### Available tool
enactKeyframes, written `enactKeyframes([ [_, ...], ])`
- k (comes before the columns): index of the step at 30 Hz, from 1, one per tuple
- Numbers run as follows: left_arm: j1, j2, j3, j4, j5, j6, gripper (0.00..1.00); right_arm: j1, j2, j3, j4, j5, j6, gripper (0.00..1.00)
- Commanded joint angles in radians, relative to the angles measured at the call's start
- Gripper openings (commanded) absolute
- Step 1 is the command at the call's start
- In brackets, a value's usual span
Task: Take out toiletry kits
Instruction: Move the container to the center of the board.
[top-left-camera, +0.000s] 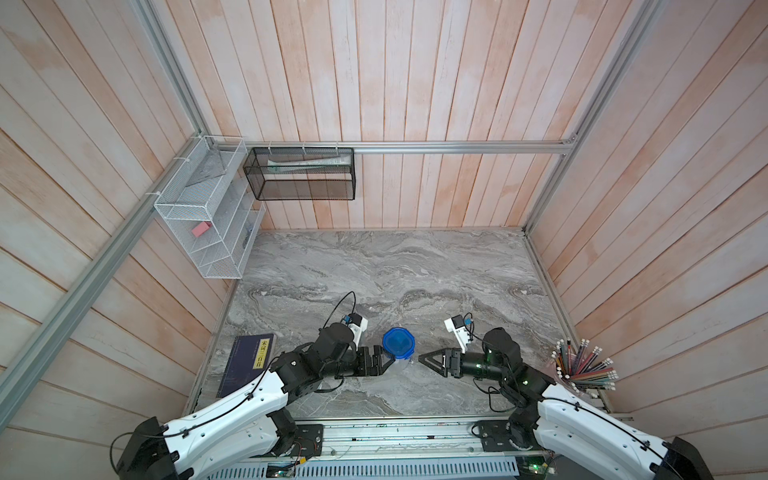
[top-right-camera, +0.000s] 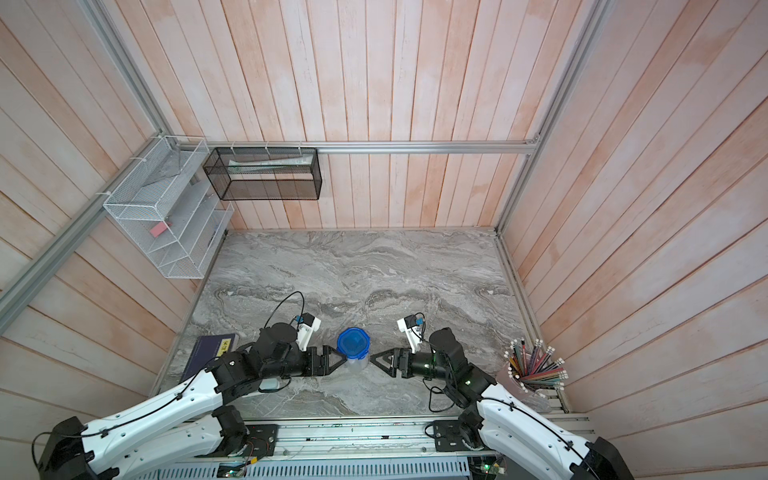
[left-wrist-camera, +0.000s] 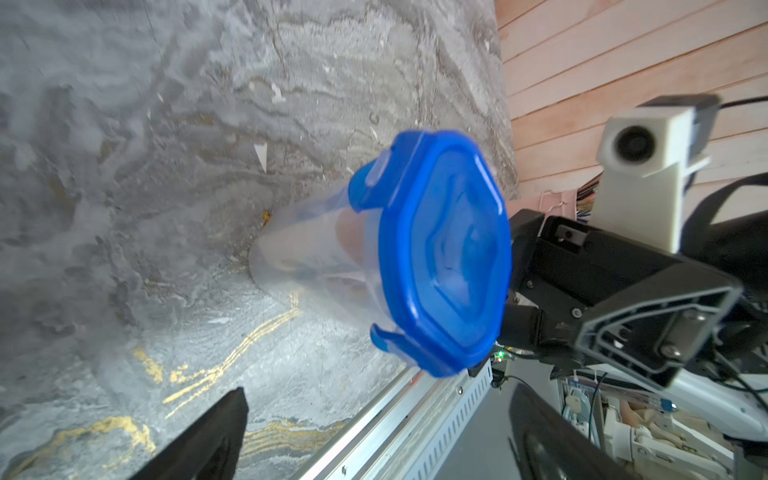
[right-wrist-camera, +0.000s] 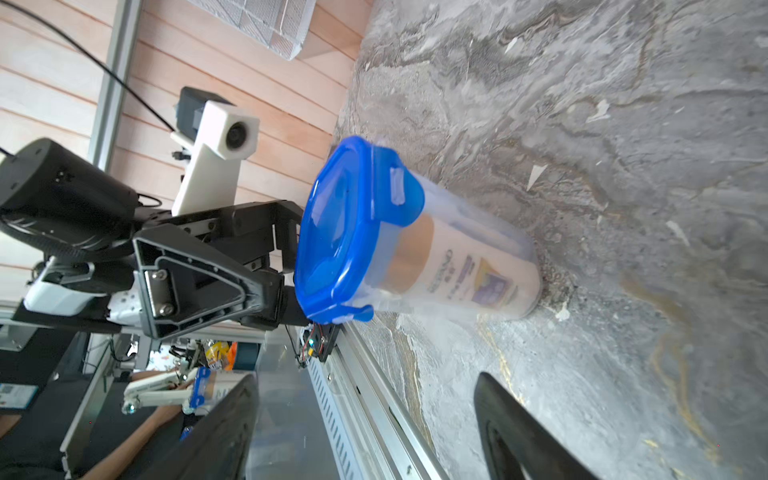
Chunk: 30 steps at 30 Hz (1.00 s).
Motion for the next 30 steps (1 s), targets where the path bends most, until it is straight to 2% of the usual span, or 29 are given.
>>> enactKeyframes([
  [1,-0.015,-0.019,-0.016,0.087,0.009,-0.027,1.0,0.045,-0.009,0.063,-0.123,0.104,-0.106,0.83],
  [3,-0.019,-0.037,-0.033,0.076,-0.026,-0.007,0.96,0.077,0.001,0.093,-0.236,0.234,-0.169,0.83],
  [4,-0.019,-0.045,-0.046,0.072,-0.038,0.0,0.89,0.096,0.02,0.103,-0.281,0.303,-0.19,0.82],
  [6,-0.019,-0.047,-0.068,0.07,-0.045,0.002,0.83,0.134,0.074,0.113,-0.322,0.416,-0.218,0.81],
  [9,-0.018,-0.044,-0.091,0.076,-0.038,0.0,0.75,0.207,0.19,0.121,-0.3,0.552,-0.233,0.8],
  [13,-0.018,-0.074,-0.113,0.088,-0.052,-0.014,0.74,0.273,0.359,0.141,-0.211,0.67,-0.247,0.79],
  [18,0.0,-0.134,-0.11,0.096,-0.111,-0.02,0.88,0.287,0.475,0.144,-0.066,0.685,-0.244,0.78],
  [30,0.179,-0.108,-0.065,0.163,-0.038,0.011,0.93,0.314,0.62,0.168,0.094,0.666,-0.266,0.75],
])
